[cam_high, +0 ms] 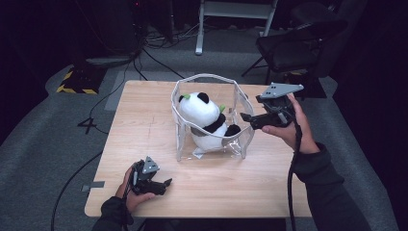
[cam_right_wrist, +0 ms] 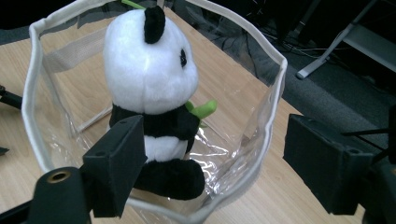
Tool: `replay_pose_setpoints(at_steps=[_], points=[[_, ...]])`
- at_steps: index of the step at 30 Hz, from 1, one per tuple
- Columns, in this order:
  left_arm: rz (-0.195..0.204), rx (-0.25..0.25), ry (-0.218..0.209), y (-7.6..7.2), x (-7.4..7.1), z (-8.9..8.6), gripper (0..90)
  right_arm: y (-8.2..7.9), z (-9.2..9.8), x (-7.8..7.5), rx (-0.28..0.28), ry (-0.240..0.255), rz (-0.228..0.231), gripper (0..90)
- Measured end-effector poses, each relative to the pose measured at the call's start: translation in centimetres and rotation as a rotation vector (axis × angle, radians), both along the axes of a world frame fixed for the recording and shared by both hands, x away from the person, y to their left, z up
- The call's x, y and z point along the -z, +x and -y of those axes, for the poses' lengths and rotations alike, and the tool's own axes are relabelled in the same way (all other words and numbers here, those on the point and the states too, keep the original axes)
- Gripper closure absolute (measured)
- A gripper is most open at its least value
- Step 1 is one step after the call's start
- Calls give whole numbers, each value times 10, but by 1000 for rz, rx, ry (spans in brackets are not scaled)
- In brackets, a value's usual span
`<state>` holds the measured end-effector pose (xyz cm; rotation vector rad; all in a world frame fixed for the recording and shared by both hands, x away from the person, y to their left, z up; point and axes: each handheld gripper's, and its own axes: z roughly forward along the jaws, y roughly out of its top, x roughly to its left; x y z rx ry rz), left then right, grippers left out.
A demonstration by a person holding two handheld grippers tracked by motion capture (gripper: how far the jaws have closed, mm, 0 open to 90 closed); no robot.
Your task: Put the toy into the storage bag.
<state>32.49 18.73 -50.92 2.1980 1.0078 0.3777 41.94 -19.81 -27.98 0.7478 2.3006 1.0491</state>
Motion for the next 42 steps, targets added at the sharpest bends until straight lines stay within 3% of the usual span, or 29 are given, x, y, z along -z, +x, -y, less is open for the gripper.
replay_pose_setpoints(at_steps=[16,29,42], points=[[-1,1,2,1,0,0,134,-10,32,5,30,-6,18,209],[-1,1,4,1,0,0,134,-13,45,16,43,-12,16,209],[-1,1,3,0,0,0,134,-14,56,38,57,-19,-13,209]])
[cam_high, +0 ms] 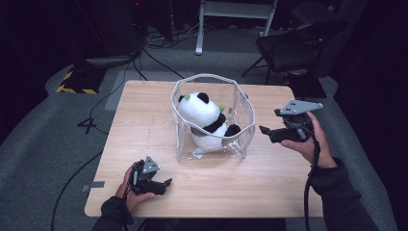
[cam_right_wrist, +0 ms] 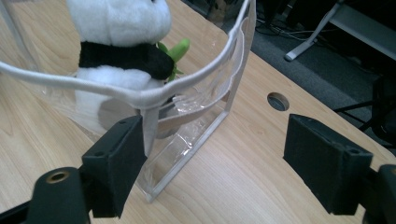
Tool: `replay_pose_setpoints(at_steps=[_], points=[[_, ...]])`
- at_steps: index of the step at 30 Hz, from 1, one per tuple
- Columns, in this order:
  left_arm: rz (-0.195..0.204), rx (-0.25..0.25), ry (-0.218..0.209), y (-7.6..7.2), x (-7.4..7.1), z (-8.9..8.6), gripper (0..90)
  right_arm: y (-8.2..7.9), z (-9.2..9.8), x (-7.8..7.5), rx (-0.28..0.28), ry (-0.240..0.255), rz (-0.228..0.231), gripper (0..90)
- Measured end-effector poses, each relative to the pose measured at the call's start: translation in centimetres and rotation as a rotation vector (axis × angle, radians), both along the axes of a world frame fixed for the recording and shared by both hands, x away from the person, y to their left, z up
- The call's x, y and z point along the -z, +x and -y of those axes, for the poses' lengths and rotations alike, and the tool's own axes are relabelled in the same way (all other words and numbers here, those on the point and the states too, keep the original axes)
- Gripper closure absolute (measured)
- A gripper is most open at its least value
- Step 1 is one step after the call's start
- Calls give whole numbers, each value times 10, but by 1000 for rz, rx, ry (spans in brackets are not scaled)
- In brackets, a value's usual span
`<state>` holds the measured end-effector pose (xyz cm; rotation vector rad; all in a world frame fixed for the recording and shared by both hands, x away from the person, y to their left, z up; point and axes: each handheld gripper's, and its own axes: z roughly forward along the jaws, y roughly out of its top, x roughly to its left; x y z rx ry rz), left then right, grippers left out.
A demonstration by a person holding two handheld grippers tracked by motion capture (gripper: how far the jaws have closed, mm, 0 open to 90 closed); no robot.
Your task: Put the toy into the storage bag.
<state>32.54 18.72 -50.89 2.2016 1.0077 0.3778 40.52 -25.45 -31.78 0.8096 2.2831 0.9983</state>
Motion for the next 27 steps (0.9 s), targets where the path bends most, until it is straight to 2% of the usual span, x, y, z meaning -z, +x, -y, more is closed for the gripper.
replay_pose_setpoints(at_steps=[6,19,27], points=[[0,0,-1,0,0,0,134,1,4,12,16,-7,4,214],[0,1,-1,0,0,0,134,1,11,34,45,-17,-32,213],[0,0,-1,0,0,0,134,1,14,52,47,-49,-52,215]])
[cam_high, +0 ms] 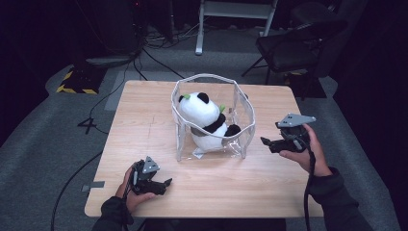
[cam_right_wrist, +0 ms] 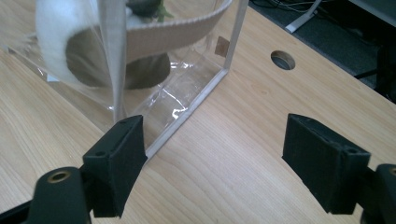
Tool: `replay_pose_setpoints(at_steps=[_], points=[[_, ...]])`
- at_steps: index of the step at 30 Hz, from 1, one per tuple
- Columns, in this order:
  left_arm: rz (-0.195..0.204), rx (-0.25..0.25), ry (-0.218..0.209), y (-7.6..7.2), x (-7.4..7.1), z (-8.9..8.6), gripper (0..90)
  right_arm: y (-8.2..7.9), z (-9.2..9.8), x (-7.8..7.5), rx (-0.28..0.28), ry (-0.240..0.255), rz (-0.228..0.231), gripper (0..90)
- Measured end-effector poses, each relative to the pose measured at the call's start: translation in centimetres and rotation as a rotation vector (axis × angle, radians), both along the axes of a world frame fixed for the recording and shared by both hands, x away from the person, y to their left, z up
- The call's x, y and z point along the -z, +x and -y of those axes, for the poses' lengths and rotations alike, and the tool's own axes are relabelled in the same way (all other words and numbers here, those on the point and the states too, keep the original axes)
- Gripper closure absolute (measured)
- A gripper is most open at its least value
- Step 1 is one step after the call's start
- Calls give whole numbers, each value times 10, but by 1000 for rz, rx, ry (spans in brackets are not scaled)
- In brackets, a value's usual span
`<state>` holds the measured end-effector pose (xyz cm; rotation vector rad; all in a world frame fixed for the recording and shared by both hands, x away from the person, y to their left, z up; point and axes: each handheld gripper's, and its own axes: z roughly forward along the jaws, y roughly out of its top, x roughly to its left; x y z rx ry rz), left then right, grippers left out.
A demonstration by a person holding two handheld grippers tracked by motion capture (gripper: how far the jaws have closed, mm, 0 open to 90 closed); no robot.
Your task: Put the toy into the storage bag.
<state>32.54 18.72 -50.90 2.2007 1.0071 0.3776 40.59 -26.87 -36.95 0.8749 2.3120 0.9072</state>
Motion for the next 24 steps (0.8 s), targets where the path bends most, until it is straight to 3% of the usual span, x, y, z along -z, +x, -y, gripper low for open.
replay_pose_setpoints(at_steps=[13,24], points=[[0,0,0,0,0,0,134,-1,5,25,9,-21,-11,218],[-1,1,1,0,0,0,135,-7,20,46,5,-28,-13,214]])
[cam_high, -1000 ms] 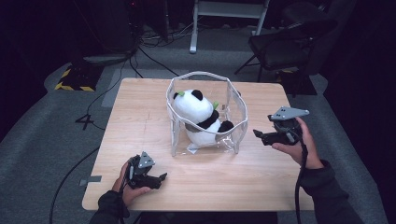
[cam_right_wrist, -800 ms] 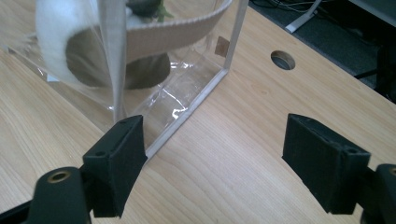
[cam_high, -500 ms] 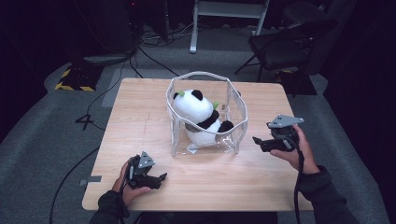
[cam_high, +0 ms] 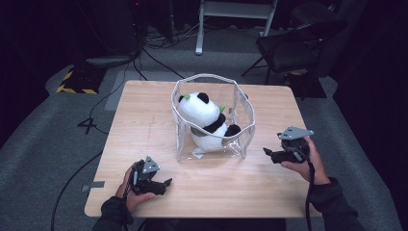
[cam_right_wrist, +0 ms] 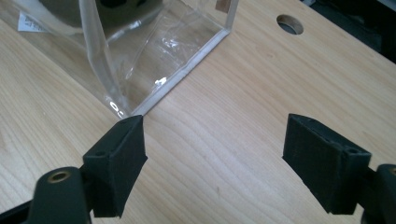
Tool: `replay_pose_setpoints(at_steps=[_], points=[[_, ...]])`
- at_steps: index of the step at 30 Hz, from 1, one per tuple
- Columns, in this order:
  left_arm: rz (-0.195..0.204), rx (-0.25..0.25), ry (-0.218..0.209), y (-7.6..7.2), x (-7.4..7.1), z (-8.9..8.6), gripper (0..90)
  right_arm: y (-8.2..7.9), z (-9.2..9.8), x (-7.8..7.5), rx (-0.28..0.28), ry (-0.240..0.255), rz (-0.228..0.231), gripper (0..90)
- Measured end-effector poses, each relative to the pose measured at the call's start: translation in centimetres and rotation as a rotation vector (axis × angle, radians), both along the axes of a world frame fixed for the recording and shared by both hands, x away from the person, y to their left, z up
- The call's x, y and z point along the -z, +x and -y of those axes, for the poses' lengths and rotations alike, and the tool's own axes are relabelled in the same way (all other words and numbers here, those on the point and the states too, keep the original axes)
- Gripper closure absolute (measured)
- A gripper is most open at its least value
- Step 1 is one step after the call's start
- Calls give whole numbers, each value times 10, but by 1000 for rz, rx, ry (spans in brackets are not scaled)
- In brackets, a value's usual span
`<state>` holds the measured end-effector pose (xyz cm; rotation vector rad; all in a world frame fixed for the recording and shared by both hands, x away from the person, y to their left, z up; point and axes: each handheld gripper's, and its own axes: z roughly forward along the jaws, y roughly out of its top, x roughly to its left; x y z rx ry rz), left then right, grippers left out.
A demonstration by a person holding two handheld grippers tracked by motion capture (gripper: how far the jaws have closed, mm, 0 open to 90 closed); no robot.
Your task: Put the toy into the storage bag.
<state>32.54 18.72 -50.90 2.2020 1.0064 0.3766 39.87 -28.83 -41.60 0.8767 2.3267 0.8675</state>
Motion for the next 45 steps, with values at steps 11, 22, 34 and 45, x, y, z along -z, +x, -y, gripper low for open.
replay_pose_setpoints(at_steps=[11,22,34,45], points=[[1,-1,-1,0,0,0,134,-7,13,21,5,7,-22,204],[1,-1,-1,0,0,0,134,-16,20,38,-4,8,-29,198],[1,-1,-1,0,0,0,134,-25,34,57,18,11,-62,185],[1,-1,-1,0,0,0,134,-36,48,71,29,62,-77,184]])
